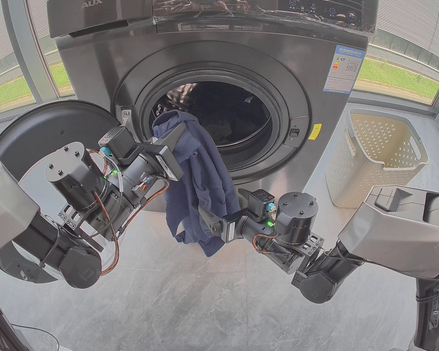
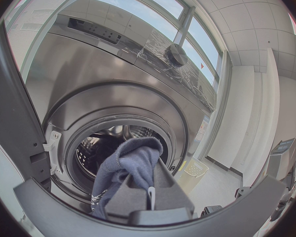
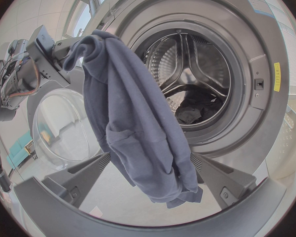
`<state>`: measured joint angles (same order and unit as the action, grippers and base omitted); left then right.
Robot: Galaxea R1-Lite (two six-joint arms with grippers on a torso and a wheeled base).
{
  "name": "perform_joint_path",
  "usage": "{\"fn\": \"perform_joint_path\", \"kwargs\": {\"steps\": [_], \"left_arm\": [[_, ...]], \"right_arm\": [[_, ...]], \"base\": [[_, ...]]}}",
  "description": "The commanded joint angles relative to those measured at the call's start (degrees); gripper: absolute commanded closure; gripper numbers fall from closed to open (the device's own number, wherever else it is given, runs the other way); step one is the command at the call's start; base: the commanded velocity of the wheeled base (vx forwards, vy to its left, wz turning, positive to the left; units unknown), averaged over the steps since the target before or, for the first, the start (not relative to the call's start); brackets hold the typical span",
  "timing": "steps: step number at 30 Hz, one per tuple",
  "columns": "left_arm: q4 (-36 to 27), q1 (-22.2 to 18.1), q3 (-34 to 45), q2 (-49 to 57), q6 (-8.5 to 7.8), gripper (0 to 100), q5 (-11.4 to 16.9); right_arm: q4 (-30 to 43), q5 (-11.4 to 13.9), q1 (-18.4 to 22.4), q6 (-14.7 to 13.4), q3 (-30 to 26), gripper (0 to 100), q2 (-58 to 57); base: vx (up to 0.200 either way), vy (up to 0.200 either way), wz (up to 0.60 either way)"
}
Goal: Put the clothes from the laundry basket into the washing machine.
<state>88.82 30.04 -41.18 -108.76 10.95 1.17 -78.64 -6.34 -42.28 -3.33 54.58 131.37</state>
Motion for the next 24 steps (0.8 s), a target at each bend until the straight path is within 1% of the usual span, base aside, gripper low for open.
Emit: {"fn": "perform_joint_path", "kwargs": {"steps": [1,6,8,9,10,13,15,16,20,24], "left_arm": [[0.0,0.0,-0.3,0.0,0.04,100,0.0],[0.0,0.1,0.0,0.0,0.04,100,0.1],[0.0,0.1,-0.1,0.0,0.04,100,0.1],[0.0,0.1,-0.1,0.0,0.04,100,0.1],[0.0,0.1,-0.1,0.0,0.04,100,0.1],[0.0,0.0,-0.2,0.1,0.04,100,0.1],[0.0,0.0,-0.3,0.1,0.04,100,0.1],[0.0,0.0,-0.3,0.1,0.04,100,0.1],[0.0,0.0,-0.3,0.0,0.04,100,0.1],[0.0,0.0,-0.2,0.0,0.04,100,0.1]], "right_arm": [[-0.2,0.1,-1.1,0.2,-0.3,0,0.0],[-0.3,2.0,-2.7,0.3,0.9,0,0.2],[-0.1,2.2,-2.6,0.3,2.9,0,1.5],[-0.1,2.2,-2.6,0.3,2.9,0,1.5],[0.2,2.1,-1.9,0.5,6.1,0,4.4],[0.3,2.2,-1.1,0.5,10.4,0,7.2],[0.2,2.2,-0.8,0.5,12.0,0,8.6],[0.0,2.3,-0.7,0.5,12.7,100,9.2],[-0.4,2.3,-0.7,0.5,15.1,100,10.2],[-0.5,2.3,-0.6,0.5,15.4,100,9.6]], "base": [[0.000,0.000,0.00],[0.000,0.000,0.00],[0.000,0.000,0.00],[0.000,0.000,0.00],[0.000,0.000,0.00],[0.000,0.000,0.00],[0.000,0.000,0.00],[0.000,0.000,0.00],[0.000,0.000,0.00],[0.000,0.000,0.00]]}}
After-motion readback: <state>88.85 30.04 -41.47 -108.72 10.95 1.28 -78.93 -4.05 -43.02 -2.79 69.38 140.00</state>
